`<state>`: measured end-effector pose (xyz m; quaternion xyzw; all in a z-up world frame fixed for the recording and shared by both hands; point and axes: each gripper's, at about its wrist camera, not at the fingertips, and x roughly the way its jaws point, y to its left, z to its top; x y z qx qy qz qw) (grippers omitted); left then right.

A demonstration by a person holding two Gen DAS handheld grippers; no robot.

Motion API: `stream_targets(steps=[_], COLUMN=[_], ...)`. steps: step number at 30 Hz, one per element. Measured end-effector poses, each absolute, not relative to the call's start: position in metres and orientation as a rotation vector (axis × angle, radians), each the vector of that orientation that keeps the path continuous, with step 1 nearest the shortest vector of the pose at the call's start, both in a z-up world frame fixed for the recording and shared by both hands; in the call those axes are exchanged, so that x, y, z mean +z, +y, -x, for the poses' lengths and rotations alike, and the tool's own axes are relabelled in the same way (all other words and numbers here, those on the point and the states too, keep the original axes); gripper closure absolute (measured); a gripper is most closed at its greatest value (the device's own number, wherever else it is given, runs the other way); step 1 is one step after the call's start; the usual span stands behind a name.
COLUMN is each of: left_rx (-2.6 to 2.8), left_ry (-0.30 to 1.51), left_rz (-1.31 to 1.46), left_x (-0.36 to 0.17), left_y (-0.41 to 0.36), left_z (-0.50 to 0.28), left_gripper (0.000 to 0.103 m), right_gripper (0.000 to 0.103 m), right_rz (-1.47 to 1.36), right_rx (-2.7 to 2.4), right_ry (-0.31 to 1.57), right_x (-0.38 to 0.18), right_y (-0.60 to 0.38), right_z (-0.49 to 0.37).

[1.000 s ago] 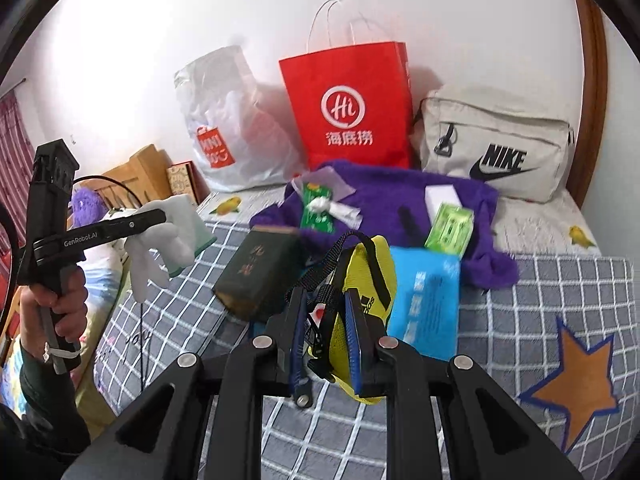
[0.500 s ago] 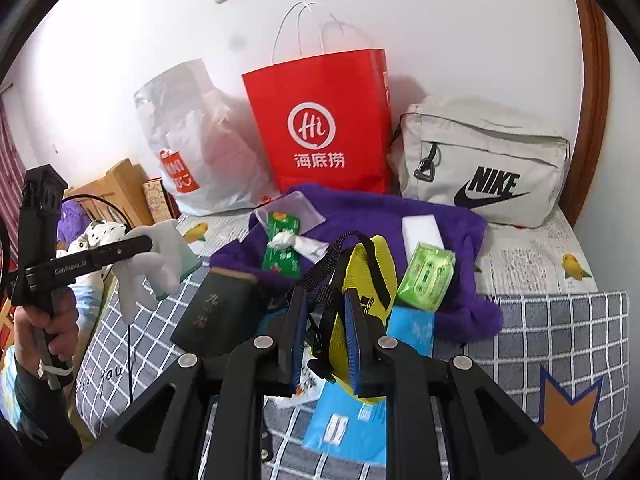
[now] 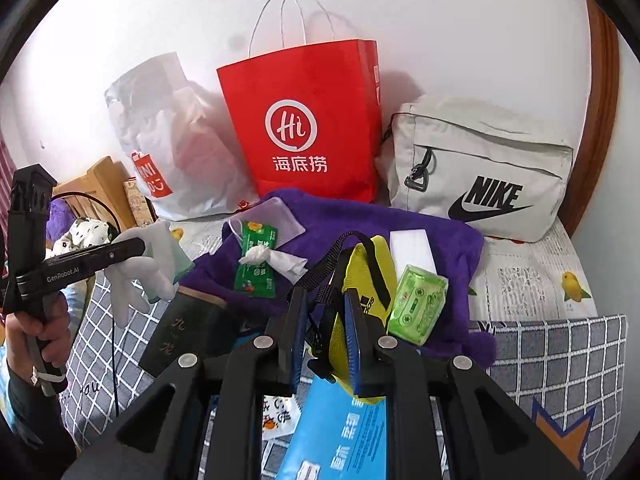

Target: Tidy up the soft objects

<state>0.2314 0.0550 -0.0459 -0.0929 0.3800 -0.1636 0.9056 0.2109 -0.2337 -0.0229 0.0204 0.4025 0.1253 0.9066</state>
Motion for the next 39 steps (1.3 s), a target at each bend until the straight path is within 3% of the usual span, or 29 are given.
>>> stream_targets(steps=[39], left_rx=[-0.34], left_ry=[0.848], left_rz=[0.173], left_x=[-0.071], left_y=[0.048], left_z=[-0.294], left_gripper=[0.086], right_gripper=[0.085], right_rz=[-0.013], right_rx=[0.273], right_ry=[0.952], right_x=[-0.089], right_y=[-0.22], right_z=[-0.318])
